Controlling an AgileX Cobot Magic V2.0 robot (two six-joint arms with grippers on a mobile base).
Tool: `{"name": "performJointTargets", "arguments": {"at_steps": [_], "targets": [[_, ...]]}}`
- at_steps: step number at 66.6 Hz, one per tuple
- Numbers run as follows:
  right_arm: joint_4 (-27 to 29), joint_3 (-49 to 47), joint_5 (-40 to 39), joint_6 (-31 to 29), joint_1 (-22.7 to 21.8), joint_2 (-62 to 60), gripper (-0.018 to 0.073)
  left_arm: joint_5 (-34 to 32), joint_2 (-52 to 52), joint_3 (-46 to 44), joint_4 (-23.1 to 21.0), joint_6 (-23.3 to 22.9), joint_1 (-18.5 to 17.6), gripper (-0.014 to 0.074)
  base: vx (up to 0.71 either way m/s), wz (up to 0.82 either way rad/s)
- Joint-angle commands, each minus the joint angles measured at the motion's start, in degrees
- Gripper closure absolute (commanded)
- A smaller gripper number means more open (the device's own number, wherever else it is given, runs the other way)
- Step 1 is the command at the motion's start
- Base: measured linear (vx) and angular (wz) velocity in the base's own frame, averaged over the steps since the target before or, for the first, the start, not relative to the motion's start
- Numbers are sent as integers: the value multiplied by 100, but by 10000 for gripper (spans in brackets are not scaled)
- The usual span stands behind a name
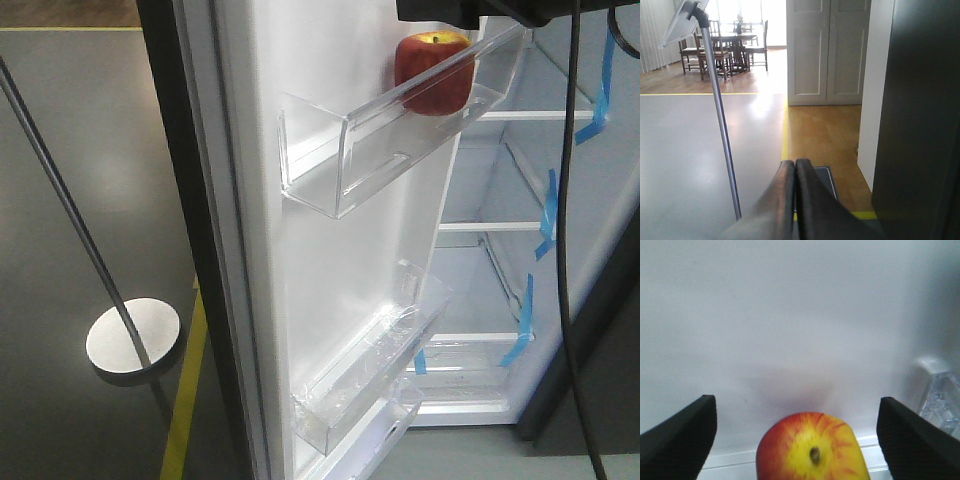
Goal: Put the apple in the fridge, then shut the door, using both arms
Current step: 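Lower the apple into the upper door bin and open the right gripper, then withdraw the right gripper away from the door bin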
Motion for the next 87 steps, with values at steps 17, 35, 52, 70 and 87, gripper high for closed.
{"name": "performJointTargets", "arguments": {"at_steps": [17,35,52,70,87], "targets": [[-762,-175,374,1018,-31,-1275,-13,-400,-81,66,0,-28,22,603,0,0],[-818,1047,318,998,-31,-2648,-13,-400,-81,66,0,-28,22,603,0,0],[-777,3282,-238,805,-31,-4304,-13,-400,-81,66,0,-28,22,603,0,0],[-748,4910,-3,940,-31,-5951,-13,-400,-81,66,0,-28,22,603,0,0],[-748,6170,440,1182,-31,-7332,-13,-400,-81,66,0,-28,22,603,0,0]]}}
